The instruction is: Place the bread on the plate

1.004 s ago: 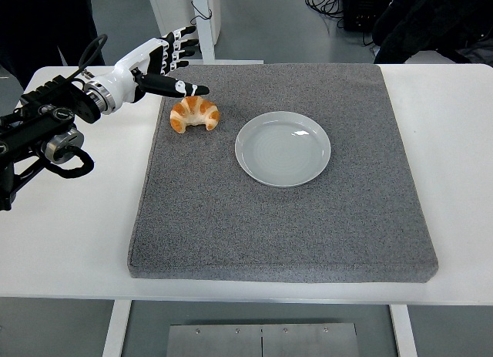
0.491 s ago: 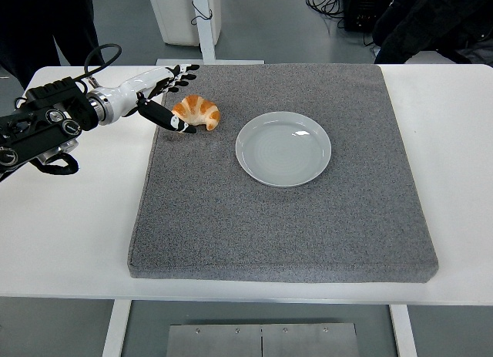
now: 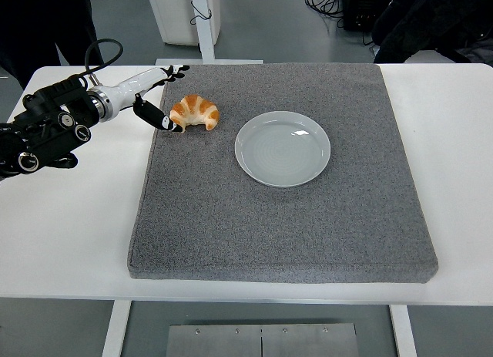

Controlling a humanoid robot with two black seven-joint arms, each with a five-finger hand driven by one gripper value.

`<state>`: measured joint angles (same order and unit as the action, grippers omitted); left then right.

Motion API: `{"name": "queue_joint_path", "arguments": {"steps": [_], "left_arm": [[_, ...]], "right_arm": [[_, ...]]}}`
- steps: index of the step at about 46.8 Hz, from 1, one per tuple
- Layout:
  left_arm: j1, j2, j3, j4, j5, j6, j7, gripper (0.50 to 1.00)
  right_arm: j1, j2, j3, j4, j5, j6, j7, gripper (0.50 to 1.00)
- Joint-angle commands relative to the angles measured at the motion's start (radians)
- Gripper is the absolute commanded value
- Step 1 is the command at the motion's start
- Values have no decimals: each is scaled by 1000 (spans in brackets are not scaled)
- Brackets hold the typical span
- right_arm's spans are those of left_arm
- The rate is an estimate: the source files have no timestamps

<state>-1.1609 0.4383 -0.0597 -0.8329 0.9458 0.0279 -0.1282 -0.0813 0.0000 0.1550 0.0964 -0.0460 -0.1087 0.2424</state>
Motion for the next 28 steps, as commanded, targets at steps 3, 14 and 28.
{"name": "queue_joint_path", "arguments": {"steps": [3,14,28], "left_arm": [[-3,-33,0,40,31,1,-2,946],[1,-116,0,150,77,3,-31,928],[-6,-233,76,313,82,18,-71,913]], "right_arm": [[0,0,0,-1,0,0,0,1000],[0,0,0,-1,0,0,0,1000],[0,0,0,-1,0,0,0,1000]]}}
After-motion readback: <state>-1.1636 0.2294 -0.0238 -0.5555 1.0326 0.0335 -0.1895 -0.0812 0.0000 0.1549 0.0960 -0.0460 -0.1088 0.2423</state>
